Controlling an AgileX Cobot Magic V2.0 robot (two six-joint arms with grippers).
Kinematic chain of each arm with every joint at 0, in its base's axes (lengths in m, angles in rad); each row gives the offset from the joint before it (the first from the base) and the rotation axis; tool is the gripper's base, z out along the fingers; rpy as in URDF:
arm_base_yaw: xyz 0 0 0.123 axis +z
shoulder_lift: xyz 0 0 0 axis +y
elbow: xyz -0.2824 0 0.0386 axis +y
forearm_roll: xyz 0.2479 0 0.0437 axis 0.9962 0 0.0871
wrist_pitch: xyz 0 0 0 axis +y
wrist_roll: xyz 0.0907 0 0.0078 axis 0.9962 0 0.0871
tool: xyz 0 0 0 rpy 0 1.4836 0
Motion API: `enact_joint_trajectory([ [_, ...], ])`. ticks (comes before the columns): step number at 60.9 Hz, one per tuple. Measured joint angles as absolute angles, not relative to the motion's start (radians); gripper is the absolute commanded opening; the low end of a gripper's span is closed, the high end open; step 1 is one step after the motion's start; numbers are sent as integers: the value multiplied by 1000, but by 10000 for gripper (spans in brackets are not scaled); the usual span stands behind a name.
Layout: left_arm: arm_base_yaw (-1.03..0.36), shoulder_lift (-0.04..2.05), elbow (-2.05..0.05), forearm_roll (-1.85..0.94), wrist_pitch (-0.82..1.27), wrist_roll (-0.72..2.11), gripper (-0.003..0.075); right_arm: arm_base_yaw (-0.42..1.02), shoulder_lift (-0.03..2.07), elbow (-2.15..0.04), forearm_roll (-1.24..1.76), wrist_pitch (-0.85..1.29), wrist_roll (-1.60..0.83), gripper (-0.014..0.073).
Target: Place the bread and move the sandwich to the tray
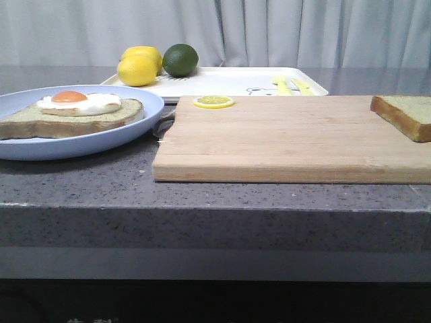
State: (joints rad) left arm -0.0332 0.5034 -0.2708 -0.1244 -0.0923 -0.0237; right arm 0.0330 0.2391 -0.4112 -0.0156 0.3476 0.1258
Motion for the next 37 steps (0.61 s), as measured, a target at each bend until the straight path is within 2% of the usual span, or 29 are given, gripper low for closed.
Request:
enact_joint_trajectory([
  [12, -33, 503, -271, -124, -92, -24, -19, 33, 239, -411, -16, 350, 126, -60],
  [19, -33, 503, -271, -124, -92, -24, -18, 33, 239, -411, -16, 352, 126, 22],
  [23, -33, 503, -271, -124, -95, -24, -4, 33, 239, -411, -16, 353, 126, 132],
  [28, -33, 503, -271, -124, -105, -24, 50, 33, 239, -411, -16, 353, 126, 293],
  [33, -33, 503, -271, -124, -113, -24, 148, 33, 239, -411, -16, 353, 126, 463],
  [37, -33, 503, -271, -124, -116, -24, 245, 33, 239, -411, -16, 353, 126, 537],
])
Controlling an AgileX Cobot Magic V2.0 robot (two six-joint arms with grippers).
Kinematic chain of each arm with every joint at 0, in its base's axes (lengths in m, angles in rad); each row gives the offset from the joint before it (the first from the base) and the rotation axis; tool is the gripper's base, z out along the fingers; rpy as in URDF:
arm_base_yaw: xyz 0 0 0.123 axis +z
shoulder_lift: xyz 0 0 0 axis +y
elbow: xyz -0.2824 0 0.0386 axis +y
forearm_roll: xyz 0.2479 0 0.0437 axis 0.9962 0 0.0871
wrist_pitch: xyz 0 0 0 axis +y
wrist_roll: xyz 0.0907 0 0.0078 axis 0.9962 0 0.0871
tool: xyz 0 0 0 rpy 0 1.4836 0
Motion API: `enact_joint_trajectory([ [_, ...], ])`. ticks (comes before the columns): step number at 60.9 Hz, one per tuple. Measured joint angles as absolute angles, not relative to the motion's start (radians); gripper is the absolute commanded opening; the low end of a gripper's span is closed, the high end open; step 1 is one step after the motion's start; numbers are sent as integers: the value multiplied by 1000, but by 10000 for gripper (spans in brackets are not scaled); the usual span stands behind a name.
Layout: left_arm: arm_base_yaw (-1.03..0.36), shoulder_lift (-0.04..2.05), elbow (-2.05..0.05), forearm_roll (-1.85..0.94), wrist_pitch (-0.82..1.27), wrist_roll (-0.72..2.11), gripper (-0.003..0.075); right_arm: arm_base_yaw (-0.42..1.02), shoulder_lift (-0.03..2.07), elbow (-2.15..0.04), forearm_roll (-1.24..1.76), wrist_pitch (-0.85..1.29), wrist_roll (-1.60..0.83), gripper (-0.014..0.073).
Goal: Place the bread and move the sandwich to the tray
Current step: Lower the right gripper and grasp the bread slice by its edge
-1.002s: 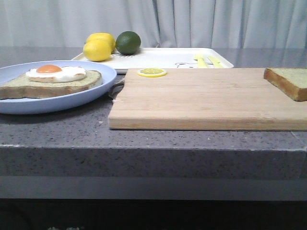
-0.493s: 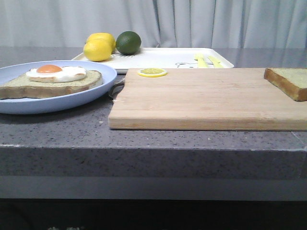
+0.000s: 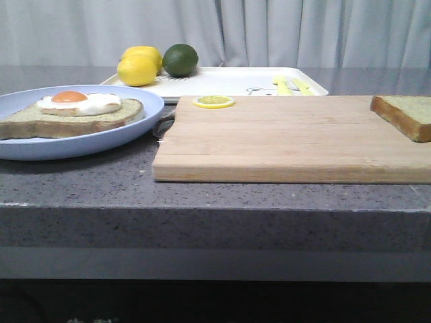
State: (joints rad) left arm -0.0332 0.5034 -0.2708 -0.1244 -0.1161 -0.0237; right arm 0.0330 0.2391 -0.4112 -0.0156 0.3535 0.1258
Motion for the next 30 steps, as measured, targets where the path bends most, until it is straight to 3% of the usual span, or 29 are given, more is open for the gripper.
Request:
enact_joint_trajectory([
  [7, -33, 503, -271, -124, -129, -24, 431, 33, 239, -411, -16, 353, 126, 573],
  [11, -33, 503, -271, -124, -132, -24, 489, 33, 239, -411, -16, 353, 126, 573],
  [30, -33, 503, -271, -124, -133, -24, 494, 33, 240, -411, -16, 371, 126, 573],
])
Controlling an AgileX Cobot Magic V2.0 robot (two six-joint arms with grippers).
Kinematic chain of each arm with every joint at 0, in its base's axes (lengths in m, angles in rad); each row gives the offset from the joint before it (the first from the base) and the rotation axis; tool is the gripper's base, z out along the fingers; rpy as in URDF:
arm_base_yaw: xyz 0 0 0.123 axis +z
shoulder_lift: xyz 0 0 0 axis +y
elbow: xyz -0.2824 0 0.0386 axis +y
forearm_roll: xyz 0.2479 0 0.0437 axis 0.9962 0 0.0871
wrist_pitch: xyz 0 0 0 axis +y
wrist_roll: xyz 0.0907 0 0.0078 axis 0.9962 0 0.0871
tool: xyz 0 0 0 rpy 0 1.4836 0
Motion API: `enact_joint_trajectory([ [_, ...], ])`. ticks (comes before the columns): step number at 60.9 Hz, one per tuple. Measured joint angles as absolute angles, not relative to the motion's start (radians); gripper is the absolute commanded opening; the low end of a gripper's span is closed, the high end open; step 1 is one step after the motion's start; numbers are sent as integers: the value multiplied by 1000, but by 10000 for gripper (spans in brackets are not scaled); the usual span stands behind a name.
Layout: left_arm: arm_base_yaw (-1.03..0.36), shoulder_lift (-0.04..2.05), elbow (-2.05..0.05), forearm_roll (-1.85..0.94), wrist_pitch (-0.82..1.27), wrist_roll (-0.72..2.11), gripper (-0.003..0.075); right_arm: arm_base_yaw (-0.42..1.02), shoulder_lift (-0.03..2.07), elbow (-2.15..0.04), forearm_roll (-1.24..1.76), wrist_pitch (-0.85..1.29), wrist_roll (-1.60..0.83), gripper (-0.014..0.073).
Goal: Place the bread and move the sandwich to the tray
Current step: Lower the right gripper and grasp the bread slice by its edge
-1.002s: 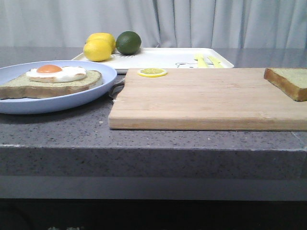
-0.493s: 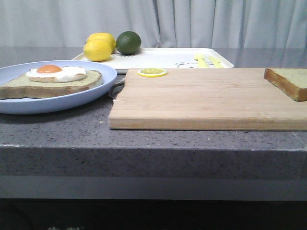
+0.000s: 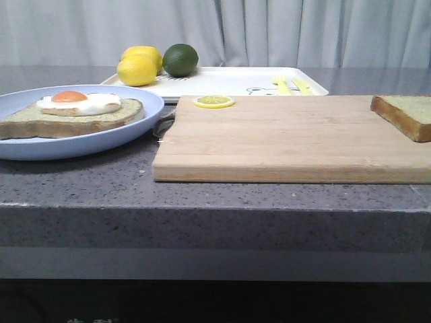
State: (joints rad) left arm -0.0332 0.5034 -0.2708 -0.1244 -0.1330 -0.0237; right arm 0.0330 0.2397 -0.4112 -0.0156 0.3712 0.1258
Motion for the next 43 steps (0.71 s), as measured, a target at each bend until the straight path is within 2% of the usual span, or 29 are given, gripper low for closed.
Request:
enact_joint_trajectory([
  [14, -33, 503, -271, -124, -133, -24, 494, 33, 377, -492, -16, 514, 126, 573],
  [43, -33, 503, -271, -124, -133, -24, 494, -1, 979, -999, 12, 925, 126, 569],
])
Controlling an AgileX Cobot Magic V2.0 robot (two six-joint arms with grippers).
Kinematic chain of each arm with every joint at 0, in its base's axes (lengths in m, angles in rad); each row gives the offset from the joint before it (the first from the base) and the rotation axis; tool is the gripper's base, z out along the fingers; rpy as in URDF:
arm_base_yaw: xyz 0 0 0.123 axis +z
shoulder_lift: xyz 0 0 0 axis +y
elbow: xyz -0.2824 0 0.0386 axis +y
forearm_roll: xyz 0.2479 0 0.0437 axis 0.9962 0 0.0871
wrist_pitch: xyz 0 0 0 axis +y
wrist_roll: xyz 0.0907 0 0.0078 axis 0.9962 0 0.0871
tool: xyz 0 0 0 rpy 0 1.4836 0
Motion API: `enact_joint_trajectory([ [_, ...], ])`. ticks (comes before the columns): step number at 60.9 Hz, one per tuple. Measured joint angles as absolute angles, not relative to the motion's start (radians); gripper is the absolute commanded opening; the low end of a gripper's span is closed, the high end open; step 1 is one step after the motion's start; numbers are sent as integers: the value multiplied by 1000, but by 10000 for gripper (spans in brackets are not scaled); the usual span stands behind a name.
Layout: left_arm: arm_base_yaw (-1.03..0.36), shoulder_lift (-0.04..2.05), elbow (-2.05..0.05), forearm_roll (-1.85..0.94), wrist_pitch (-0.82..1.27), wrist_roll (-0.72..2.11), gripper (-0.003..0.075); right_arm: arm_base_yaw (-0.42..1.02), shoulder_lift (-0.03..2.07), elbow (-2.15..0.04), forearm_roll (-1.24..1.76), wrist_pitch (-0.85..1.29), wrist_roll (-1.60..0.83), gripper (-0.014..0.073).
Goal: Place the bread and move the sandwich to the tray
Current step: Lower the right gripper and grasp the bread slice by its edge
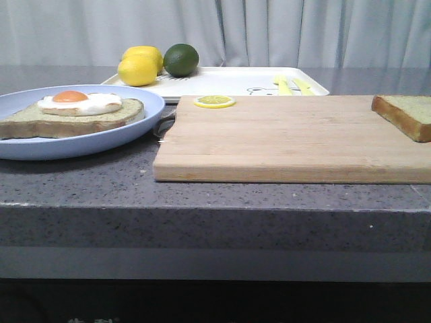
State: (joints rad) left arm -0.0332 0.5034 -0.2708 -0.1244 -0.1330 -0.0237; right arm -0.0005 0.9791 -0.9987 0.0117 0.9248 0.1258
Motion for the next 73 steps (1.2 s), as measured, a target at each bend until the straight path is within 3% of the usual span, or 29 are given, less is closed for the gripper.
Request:
enact_joint_trajectory([
  [15, -33, 503, -271, -124, -133, -24, 494, -128, 1198, -1162, 69, 984, 116, 569],
  [39, -33, 503, -271, -124, -134, -24, 494, -390, 1495, -1377, 354, 1177, -96, 569],
  [73, -33, 503, -271, -124, -134, -24, 494, -411, 1753, -1418, 452, 1211, -261, 569],
])
